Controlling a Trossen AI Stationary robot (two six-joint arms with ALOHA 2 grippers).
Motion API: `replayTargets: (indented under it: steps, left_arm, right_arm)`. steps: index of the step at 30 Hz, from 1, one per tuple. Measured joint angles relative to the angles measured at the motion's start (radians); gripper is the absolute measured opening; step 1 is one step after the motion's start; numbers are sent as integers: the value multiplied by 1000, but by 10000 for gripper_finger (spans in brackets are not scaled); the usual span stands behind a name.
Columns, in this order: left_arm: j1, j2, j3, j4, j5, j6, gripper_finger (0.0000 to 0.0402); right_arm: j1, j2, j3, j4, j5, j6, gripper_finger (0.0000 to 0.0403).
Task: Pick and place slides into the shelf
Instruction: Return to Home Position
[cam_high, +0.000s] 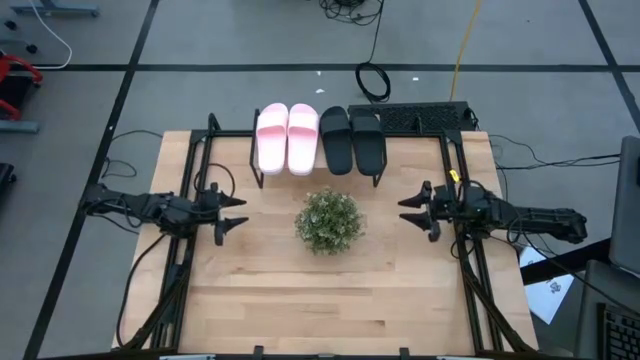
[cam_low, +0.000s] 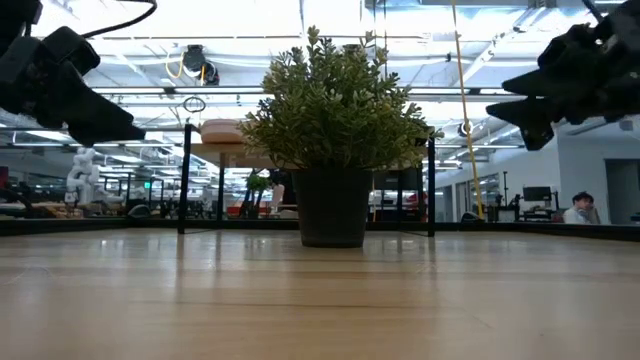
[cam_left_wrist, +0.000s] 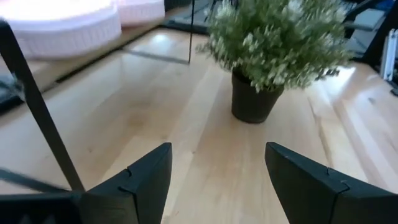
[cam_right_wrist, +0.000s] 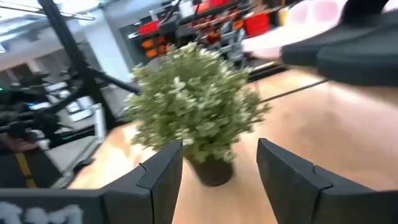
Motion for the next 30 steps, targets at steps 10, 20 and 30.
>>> replayTargets:
  steps: [10, 20, 30]
  left_arm:
    - [0, 165, 0, -1, 0, -197, 255]
    - [0, 181, 1, 313, -61, -20, 255]
    - [-2, 177, 1, 288, -54, 38, 255]
  right_arm:
    - [0, 0, -1, 14, 21, -90, 196]
    - [2, 0, -1, 112, -125, -116, 196]
    - [2, 0, -2, 117, -240, -127, 196]
